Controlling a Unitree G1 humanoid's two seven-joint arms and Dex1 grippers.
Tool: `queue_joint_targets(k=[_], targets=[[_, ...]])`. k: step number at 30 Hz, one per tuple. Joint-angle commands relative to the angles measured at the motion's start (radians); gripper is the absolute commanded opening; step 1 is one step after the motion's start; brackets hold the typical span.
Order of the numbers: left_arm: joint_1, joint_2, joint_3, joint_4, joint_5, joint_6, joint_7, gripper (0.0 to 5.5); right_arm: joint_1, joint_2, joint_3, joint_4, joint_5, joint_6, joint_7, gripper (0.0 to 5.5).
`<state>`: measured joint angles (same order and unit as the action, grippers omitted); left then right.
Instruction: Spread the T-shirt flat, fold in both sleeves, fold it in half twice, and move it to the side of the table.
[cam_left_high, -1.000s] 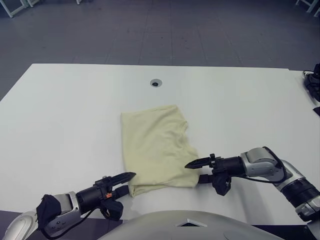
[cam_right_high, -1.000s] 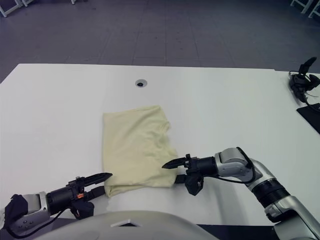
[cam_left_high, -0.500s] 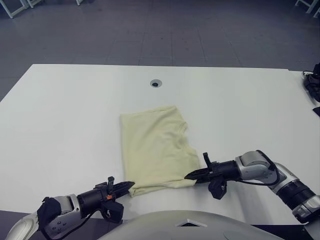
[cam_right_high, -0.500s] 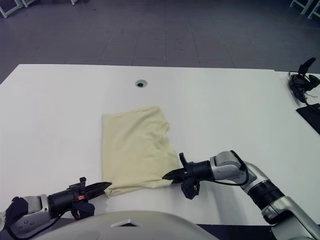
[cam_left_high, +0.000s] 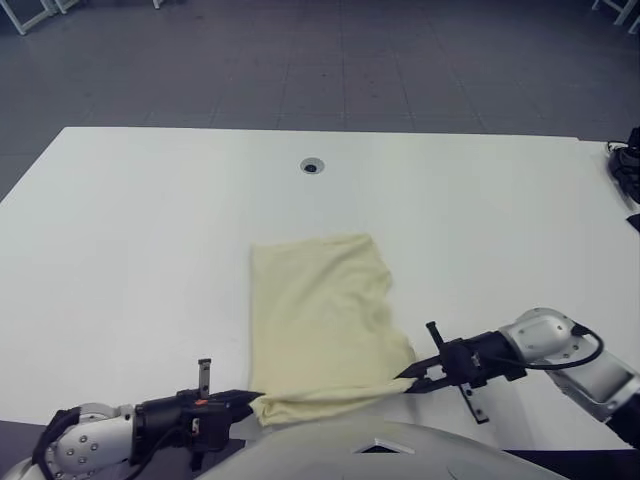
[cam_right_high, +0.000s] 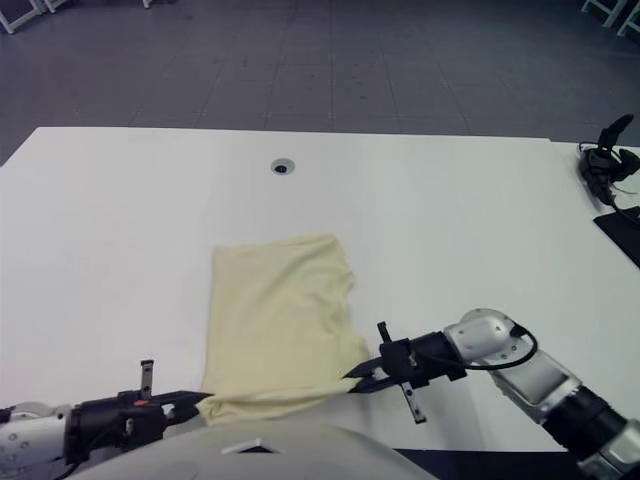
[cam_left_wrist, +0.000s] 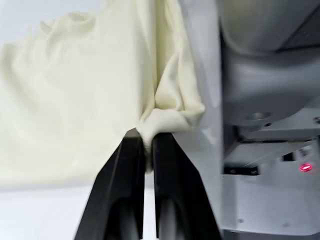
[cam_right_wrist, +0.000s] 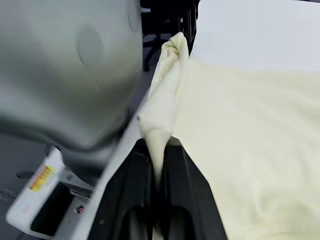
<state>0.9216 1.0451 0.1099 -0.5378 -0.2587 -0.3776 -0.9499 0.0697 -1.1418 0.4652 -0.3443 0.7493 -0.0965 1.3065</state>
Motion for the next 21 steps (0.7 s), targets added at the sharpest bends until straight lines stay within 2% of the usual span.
queue_joint_targets(k=[1,8,12,18,21], targets=[[0.070,0.026,0.155,-0.006,-0.176,0.047,-0.136,0.04,0.051,-0.043,-0.131,-0.064,0.110,0.107,0.042,0.02],[0.083,-0.013,0.224,-0.085,-0.216,0.081,-0.238,0.04,0.100,-0.011,-0.252,-0.145,0.134,0.216,0.070,0.02],[-0.101,-0.010,0.230,-0.058,-0.177,0.126,-0.184,0.04,0.025,0.107,-0.240,-0.062,-0.030,0.188,-0.006,0.02],[-0.473,-0.062,0.093,0.054,-0.081,0.218,-0.058,0.04,-0.110,0.289,-0.259,0.095,-0.177,0.163,-0.117,0.02],[-0.547,-0.090,0.041,0.087,-0.039,0.246,-0.033,0.04,-0.176,0.342,-0.258,0.170,-0.230,0.146,-0.125,0.02]])
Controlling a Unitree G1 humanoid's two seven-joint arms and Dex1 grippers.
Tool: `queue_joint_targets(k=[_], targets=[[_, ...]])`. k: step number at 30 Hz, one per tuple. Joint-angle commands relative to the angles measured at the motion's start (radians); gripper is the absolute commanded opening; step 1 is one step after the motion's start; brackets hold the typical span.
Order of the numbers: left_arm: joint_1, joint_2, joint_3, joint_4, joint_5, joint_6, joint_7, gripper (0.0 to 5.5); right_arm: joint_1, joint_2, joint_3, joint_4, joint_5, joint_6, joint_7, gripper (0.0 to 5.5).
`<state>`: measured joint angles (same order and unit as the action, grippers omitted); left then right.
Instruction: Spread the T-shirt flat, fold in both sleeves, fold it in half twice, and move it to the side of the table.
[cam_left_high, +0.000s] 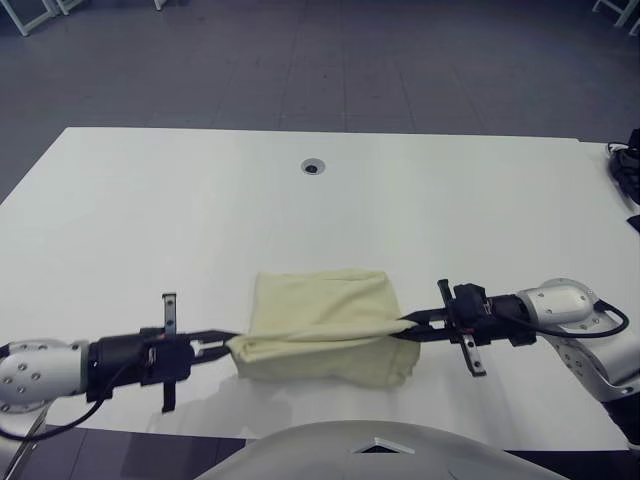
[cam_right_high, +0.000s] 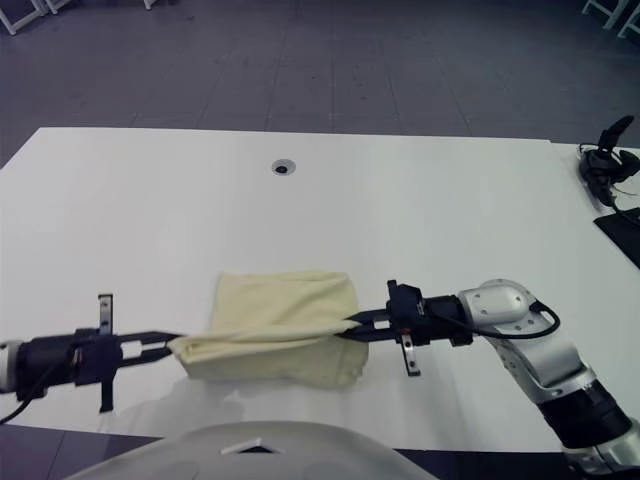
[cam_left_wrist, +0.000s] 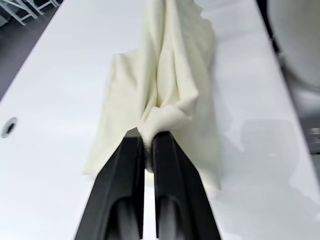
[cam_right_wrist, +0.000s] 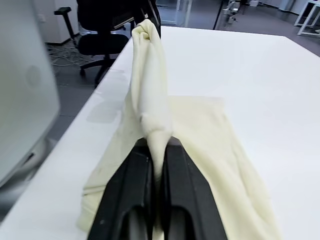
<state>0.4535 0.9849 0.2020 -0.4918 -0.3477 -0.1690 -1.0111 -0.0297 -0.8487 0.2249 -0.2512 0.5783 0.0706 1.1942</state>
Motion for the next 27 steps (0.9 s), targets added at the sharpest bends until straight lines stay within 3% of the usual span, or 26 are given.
queue_joint_targets(k=[1,9,16,17,18,27], targets=[[-0.100,-0.037,-0.066,0.049,0.059,0.042,0.030,0.04,-0.096,0.065,-0.018,0.101,-0.074,-0.026,-0.015,0.02],[-0.288,-0.122,-0.217,0.168,0.189,0.066,0.074,0.03,-0.147,0.111,-0.025,0.286,-0.210,-0.112,-0.004,0.02],[-0.389,-0.197,-0.252,0.249,0.251,0.160,0.160,0.03,-0.170,0.165,-0.050,0.366,-0.269,-0.160,-0.055,0.02],[-0.391,-0.206,-0.254,0.247,0.248,0.181,0.166,0.40,-0.174,0.172,-0.056,0.375,-0.277,-0.163,-0.068,0.02],[-0.385,-0.208,-0.263,0.243,0.248,0.193,0.162,0.49,-0.179,0.180,-0.065,0.384,-0.284,-0.165,-0.087,0.38],[-0.422,-0.339,-0.283,0.306,0.247,0.368,0.281,2.01,-0.186,0.220,-0.137,0.396,-0.300,-0.180,-0.177,1.77]])
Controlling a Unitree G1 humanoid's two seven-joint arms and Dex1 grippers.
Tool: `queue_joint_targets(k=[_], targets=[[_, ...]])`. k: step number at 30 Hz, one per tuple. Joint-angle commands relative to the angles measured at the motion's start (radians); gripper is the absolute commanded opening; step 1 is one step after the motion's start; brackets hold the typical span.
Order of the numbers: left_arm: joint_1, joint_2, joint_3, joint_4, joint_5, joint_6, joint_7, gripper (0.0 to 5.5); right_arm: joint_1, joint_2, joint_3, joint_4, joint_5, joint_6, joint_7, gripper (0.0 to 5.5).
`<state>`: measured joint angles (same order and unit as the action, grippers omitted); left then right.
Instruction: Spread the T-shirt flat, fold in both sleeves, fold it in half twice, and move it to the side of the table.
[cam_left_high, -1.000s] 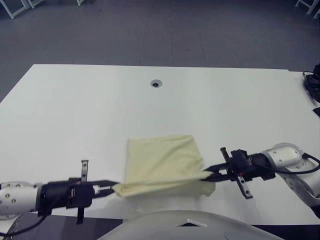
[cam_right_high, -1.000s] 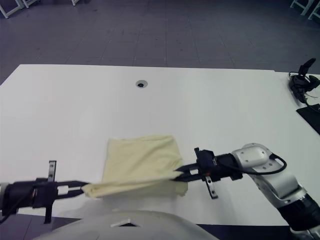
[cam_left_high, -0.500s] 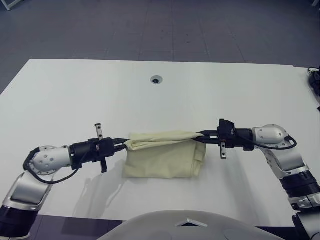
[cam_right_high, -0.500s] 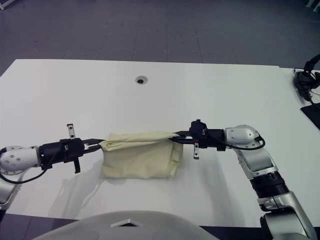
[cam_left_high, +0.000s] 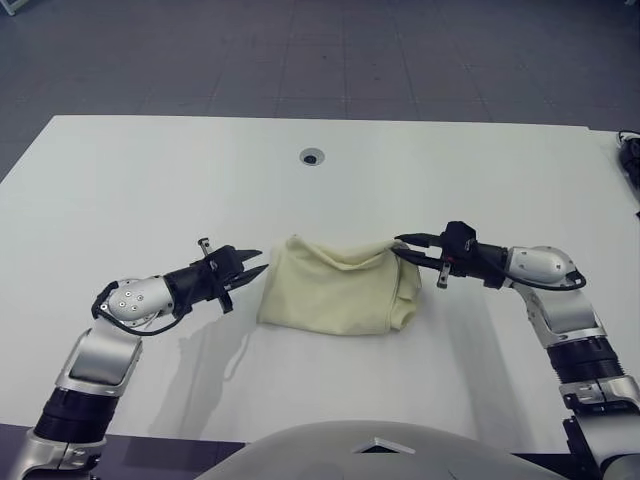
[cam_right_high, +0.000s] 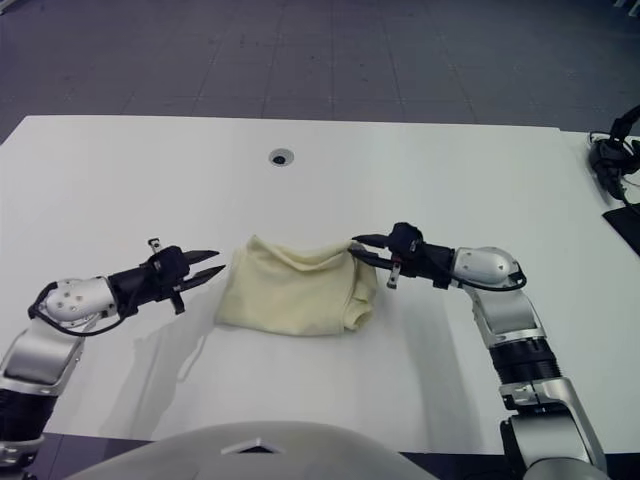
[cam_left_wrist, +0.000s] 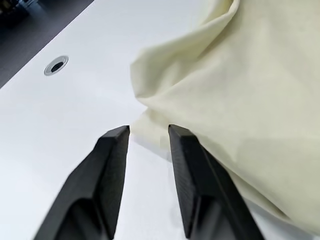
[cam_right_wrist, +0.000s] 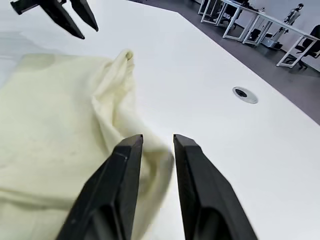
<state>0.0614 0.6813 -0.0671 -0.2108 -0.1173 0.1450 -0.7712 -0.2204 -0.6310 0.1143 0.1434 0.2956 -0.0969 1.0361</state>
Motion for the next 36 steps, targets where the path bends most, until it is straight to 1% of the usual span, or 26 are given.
queue_joint_targets(k=[1,6,7,8,10,11,13,15,18,20,21,23,26,29,30,32,35,36], targets=[[-0.037,-0.050,-0.012,0.027,0.016,0.069,0.057,2.18,0.004,0.005,-0.030,0.004,-0.020,-0.017,-0.025,1.93],[-0.057,-0.123,-0.004,0.052,0.024,0.094,0.139,2.93,-0.024,0.014,-0.032,0.039,-0.128,-0.102,-0.113,2.65],[-0.059,-0.138,0.006,0.046,0.021,0.090,0.162,3.04,-0.033,0.017,-0.030,0.048,-0.155,-0.121,-0.138,2.75],[-0.064,-0.154,0.020,0.041,0.015,0.089,0.184,3.28,-0.040,0.019,-0.027,0.054,-0.176,-0.143,-0.152,2.98],[-0.079,-0.186,0.060,0.032,-0.003,0.083,0.232,3.47,-0.049,0.032,-0.010,0.046,-0.186,-0.176,-0.145,3.16],[-0.090,-0.210,0.090,0.028,-0.016,0.078,0.267,3.71,-0.053,0.044,0.007,0.037,-0.186,-0.190,-0.133,3.39],[-0.120,-0.274,0.159,0.023,-0.034,0.061,0.371,4.03,-0.083,0.075,0.069,0.041,-0.224,-0.231,-0.109,3.70],[-0.145,-0.348,0.211,0.023,-0.041,0.039,0.483,4.43,-0.136,0.105,0.162,0.084,-0.313,-0.282,-0.085,4.08],[-0.148,-0.450,0.221,0.028,-0.026,-0.018,0.602,4.93,-0.222,0.153,0.294,0.190,-0.462,-0.343,-0.072,4.56],[-0.132,-0.503,0.213,0.017,-0.028,-0.060,0.638,5.27,-0.298,0.211,0.340,0.294,-0.538,-0.379,-0.121,4.89],[-0.125,-0.519,0.208,0.014,-0.018,-0.084,0.654,5.38,-0.329,0.235,0.354,0.339,-0.567,-0.390,-0.147,5.03],[-0.111,-0.537,0.187,0.024,0.026,-0.141,0.681,5.40,-0.377,0.258,0.390,0.414,-0.642,-0.423,-0.203,5.34],[-0.089,-0.556,0.153,0.071,0.080,-0.195,0.706,5.40,-0.404,0.264,0.413,0.486,-0.691,-0.456,-0.252,5.39],[-0.064,-0.571,0.128,0.097,0.120,-0.236,0.724,5.40,-0.412,0.207,0.443,0.566,-0.769,-0.486,-0.309,5.39],[-0.058,-0.572,0.119,0.097,0.134,-0.246,0.730,5.40,-0.401,0.170,0.446,0.592,-0.782,-0.488,-0.317,5.39],[-0.048,-0.573,0.111,0.089,0.149,-0.256,0.736,5.40,-0.358,0.097,0.413,0.625,-0.772,-0.430,-0.330,5.39],[-0.021,-0.581,0.120,0.053,0.153,-0.252,0.749,5.40,-0.262,0.002,0.263,0.679,-0.621,-0.307,-0.338,5.39],[-0.005,-0.584,0.121,0.035,0.156,-0.251,0.756,5.40,-0.226,-0.026,0.189,0.691,-0.550,-0.258,-0.345,5.39]])
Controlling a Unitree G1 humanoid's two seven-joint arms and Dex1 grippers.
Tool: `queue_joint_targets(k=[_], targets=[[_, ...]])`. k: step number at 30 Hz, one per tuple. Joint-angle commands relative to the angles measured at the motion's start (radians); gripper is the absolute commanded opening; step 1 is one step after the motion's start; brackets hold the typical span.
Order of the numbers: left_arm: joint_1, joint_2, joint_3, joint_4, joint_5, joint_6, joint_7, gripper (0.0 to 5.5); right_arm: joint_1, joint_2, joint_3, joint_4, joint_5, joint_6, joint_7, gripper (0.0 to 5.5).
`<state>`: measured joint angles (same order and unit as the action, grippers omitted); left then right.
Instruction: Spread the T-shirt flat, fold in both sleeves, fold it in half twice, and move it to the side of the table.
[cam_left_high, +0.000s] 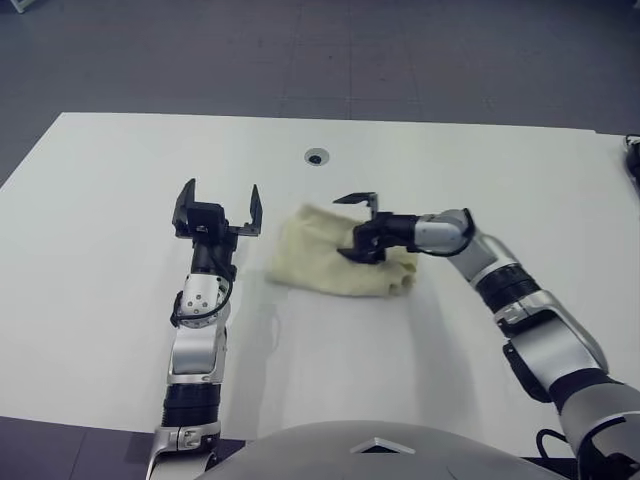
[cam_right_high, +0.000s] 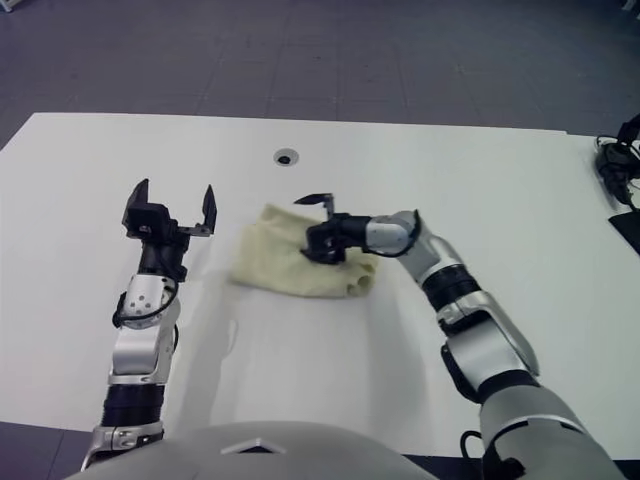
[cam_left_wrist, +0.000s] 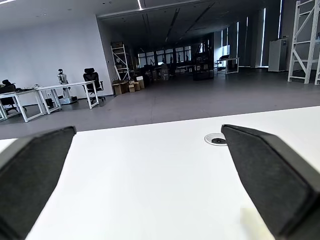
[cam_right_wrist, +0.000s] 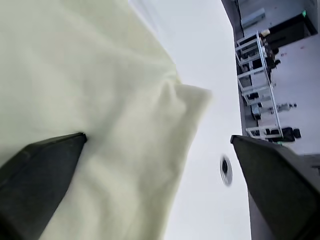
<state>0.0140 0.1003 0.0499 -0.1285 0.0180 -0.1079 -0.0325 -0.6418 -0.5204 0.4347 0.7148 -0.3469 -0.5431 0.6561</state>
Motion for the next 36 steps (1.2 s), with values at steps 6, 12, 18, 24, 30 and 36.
queue_joint_targets(k=[6,12,18,24,30,36], targets=[[0.147,-0.010,-0.023,-0.155,0.066,0.020,0.031,5.40,0.430,-0.227,-0.600,0.024,0.523,0.592,-0.047,5.39],[0.207,-0.023,-0.044,-0.190,0.084,0.039,0.034,5.40,0.637,-0.178,-0.745,-0.156,0.629,0.762,-0.164,5.39],[0.187,-0.016,-0.063,-0.166,0.098,0.035,0.027,5.40,0.571,-0.109,-0.742,-0.294,0.598,0.598,-0.240,5.39],[0.129,-0.016,-0.080,-0.240,0.128,0.015,0.036,5.40,0.443,0.013,-0.750,-0.579,0.534,0.255,-0.395,5.39],[0.051,-0.059,-0.156,-0.199,0.116,0.037,0.019,5.40,0.491,0.327,-0.535,-0.631,0.511,0.131,-0.450,5.39],[0.060,-0.079,-0.177,-0.097,0.071,-0.011,-0.011,5.40,0.573,0.511,-0.485,-0.568,0.502,0.015,-0.504,5.39]])
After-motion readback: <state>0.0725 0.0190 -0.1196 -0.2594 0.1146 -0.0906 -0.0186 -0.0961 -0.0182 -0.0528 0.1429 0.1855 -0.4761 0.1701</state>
